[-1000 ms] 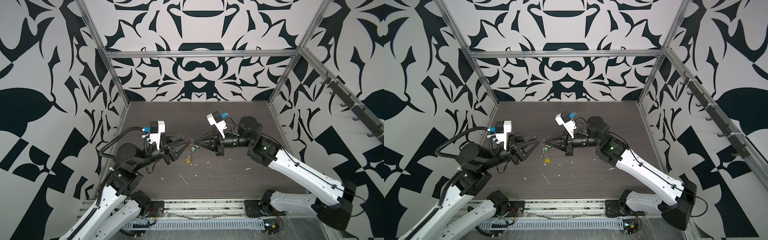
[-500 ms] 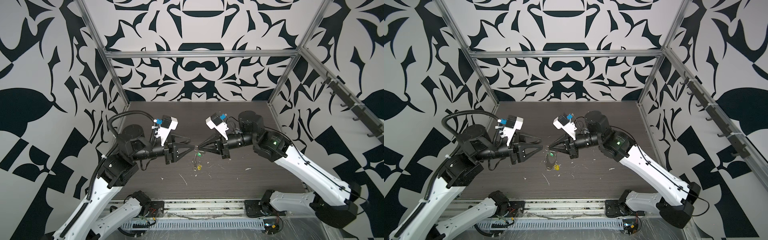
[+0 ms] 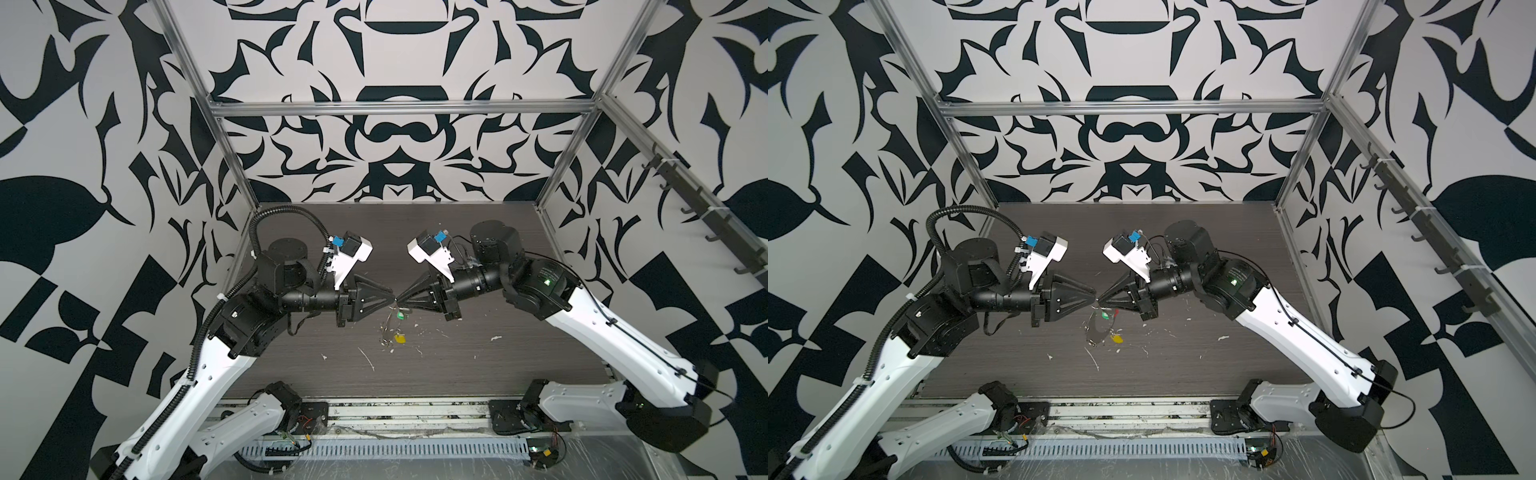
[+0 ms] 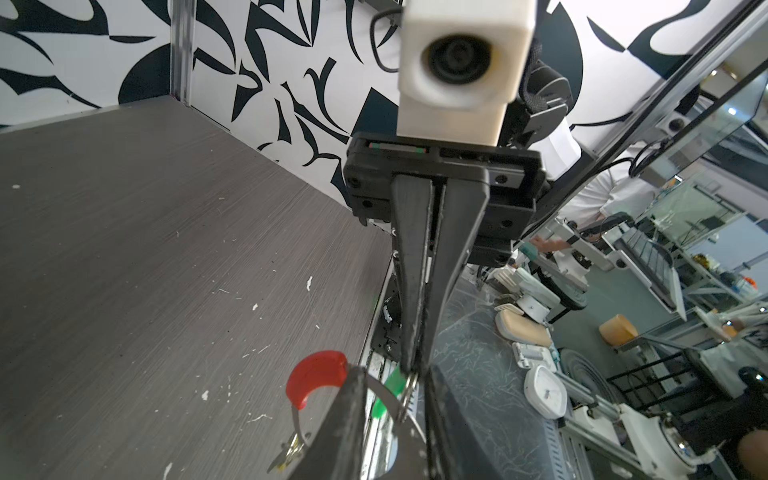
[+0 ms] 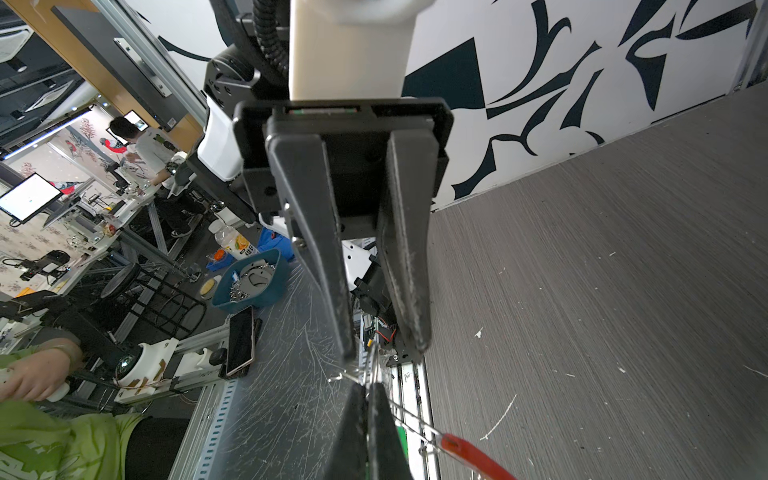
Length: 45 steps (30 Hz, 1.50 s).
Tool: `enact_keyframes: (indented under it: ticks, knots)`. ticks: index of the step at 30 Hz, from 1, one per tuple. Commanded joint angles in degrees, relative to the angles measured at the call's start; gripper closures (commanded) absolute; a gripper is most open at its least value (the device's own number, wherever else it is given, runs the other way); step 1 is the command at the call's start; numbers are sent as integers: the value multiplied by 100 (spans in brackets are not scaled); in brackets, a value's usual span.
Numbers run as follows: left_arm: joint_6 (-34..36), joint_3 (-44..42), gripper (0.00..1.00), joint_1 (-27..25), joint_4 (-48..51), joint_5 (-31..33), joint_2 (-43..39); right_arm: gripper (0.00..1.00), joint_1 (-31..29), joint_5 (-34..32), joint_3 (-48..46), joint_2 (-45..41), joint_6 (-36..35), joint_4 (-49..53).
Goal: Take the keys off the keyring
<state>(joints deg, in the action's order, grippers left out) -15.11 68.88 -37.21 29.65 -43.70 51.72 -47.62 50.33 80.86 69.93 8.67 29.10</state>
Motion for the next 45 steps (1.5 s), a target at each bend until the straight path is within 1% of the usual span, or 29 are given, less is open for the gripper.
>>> enact_keyframes:
  ticks: [1, 8, 12, 17, 21, 22, 25, 26, 28, 30, 34, 36, 37, 38, 43, 45]
  knots:
    - [51, 178, 76, -14, 199, -169, 39, 100, -28, 45, 307, -51, -102, -157]
    - [50, 178, 76, -14, 234, -232, 64, 100, -22, -23, 346, -50, -119, -142]
    - [55, 200, 84, -14, 273, -321, 83, 100, -29, -58, 346, -42, -128, -147]
    - [79, 231, 100, -14, 273, -371, 83, 100, -26, -89, 338, -23, -98, -186]
    - [87, 164, 100, -14, 138, -239, 1, 100, -26, -102, 291, -45, -22, -313]
    - [80, 112, 100, -14, 33, -210, -65, 98, -24, -100, 235, -79, 8, -397]
    - [24, 20, 100, -14, -177, -169, -197, 81, -24, -108, 70, -180, 64, -595]
    - [22, 20, 100, -14, -178, -170, -198, 76, -28, -119, 39, -205, 76, -627]
    - [12, 35, 100, -14, -166, -168, -181, 74, -28, -127, -6, -232, 91, -647]
    - [4, 36, 100, -14, -161, -162, -177, 73, -24, -145, -49, -253, 107, -674]
    - [-1, 37, 100, -14, -185, -130, -181, 75, -23, -174, -105, -275, 118, -692]
    - [-10, 35, 100, -14, -202, -125, -190, 80, -25, -164, -130, -283, 127, -700]
    - [-20, 29, 100, -14, -205, -98, -198, 84, -26, -164, -141, -279, 152, -722]
    - [-18, 29, 100, -14, -210, -62, -215, 87, -28, -159, -141, -287, 157, -724]
    - [-104, -76, 100, -14, -413, 140, -342, 98, -21, -155, -208, -325, 179, -753]
    - [-134, -111, 100, -14, -486, 220, -395, 99, -26, -175, -249, -340, 188, -774]
